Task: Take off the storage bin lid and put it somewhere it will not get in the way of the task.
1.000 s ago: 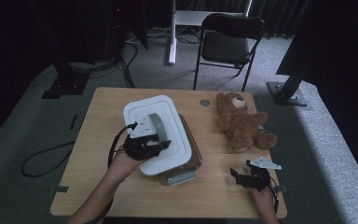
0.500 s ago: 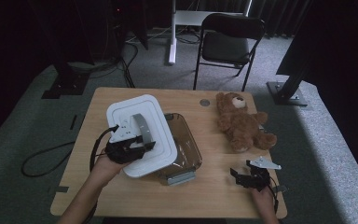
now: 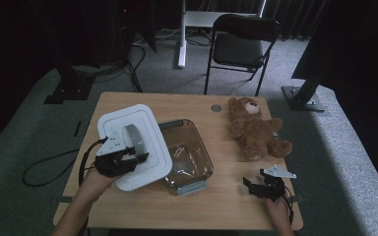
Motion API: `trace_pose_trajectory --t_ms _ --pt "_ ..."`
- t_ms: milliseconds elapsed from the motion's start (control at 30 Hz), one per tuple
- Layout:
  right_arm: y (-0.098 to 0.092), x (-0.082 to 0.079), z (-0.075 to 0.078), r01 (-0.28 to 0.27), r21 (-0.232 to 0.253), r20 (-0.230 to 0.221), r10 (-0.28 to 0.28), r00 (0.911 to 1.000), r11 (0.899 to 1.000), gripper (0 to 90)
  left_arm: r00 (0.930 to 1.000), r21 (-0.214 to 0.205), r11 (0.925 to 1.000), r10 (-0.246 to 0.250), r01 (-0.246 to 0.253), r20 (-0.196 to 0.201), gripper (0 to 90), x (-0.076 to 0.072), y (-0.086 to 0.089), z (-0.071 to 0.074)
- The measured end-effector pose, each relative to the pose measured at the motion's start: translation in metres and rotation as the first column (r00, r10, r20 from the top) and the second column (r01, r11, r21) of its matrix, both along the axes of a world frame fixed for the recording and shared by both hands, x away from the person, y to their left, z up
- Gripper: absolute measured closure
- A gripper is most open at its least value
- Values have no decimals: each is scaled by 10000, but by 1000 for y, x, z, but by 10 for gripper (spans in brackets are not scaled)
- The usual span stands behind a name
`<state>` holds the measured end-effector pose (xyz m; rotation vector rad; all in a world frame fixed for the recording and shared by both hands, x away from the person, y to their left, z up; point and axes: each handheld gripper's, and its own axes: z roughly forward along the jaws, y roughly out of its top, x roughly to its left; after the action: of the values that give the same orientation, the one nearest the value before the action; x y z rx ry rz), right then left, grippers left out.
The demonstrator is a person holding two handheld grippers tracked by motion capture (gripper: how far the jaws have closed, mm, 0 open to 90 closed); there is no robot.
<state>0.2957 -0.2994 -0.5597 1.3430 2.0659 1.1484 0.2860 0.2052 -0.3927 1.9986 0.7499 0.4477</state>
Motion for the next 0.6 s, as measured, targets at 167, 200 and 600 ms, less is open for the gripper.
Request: trace_pose_trajectory --t_ms 167,200,600 --pt "0 0 0 14 -8 -20 -14 10000 10000 135 9998 -225 9997 124 -120 154 649 -3 13 -5" --pt "0 0 0 14 -8 -20 -14 10000 10000 135 9998 -210 9997 143 -140 139 649 -3 14 -6" --pt "0 1 0 29 -63 -65 -29 10000 10000 135 9998 -384 9992 136 -131 129 647 -9 45 -30"
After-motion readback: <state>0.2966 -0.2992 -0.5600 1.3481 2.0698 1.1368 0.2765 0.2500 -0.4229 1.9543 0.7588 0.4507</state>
